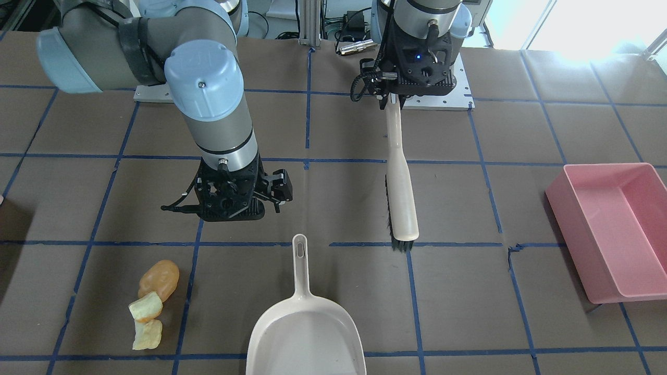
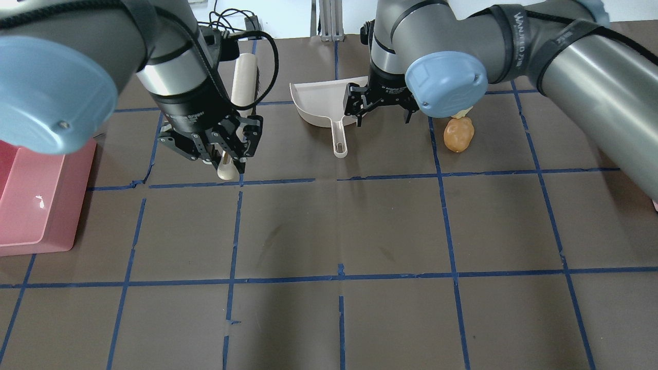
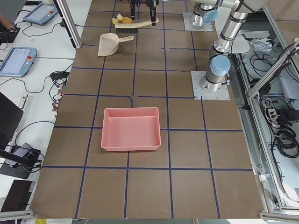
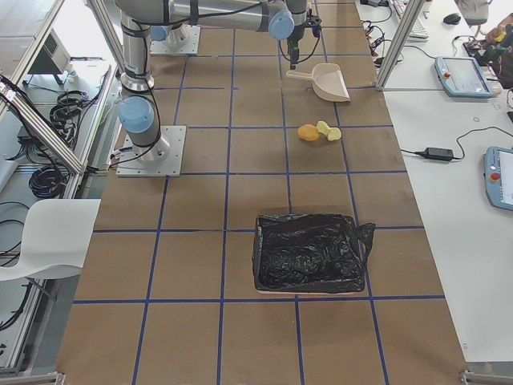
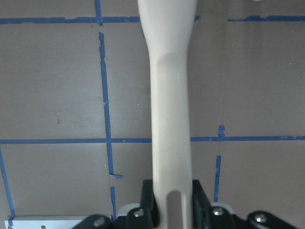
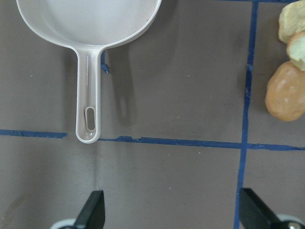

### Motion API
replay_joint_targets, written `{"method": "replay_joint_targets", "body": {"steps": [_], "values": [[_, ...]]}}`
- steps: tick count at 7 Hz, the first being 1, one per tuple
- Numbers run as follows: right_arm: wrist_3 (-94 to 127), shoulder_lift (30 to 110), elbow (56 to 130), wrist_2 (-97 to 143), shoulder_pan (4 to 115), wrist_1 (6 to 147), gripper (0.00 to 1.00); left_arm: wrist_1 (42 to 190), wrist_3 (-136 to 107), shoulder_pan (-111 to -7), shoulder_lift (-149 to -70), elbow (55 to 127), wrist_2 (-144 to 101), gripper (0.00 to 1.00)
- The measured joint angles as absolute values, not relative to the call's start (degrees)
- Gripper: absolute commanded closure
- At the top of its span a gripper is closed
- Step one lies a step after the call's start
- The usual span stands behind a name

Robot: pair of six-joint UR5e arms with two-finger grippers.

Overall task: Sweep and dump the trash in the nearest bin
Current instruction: 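Lift the brush with the left gripper while the right gripper reaches for the dustpan handle, then grasp the white dustpan handle with the right gripper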

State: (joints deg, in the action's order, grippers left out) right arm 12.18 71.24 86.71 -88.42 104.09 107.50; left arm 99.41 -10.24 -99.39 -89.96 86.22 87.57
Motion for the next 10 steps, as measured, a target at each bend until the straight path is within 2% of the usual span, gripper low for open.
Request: {"method": "replay_joint_targets", "body": {"steps": [3, 7, 10], "values": [[20.0, 62.6, 86.6, -88.5, 109.8, 117.2, 0.0, 100.2, -6.7, -97.7, -94.0, 78.2, 87.5, 1.0], [20.6, 58.1, 85.7, -89.0, 110.4, 121.3, 0.03, 100.4, -4.6, -97.4, -94.7, 76.5, 88.0, 1.0], [20.9, 57.6, 86.2, -88.6, 109.4, 122.4, 0.25, 101.0, -2.4, -97.5, -94.5, 76.6, 88.3, 1.0]]}}
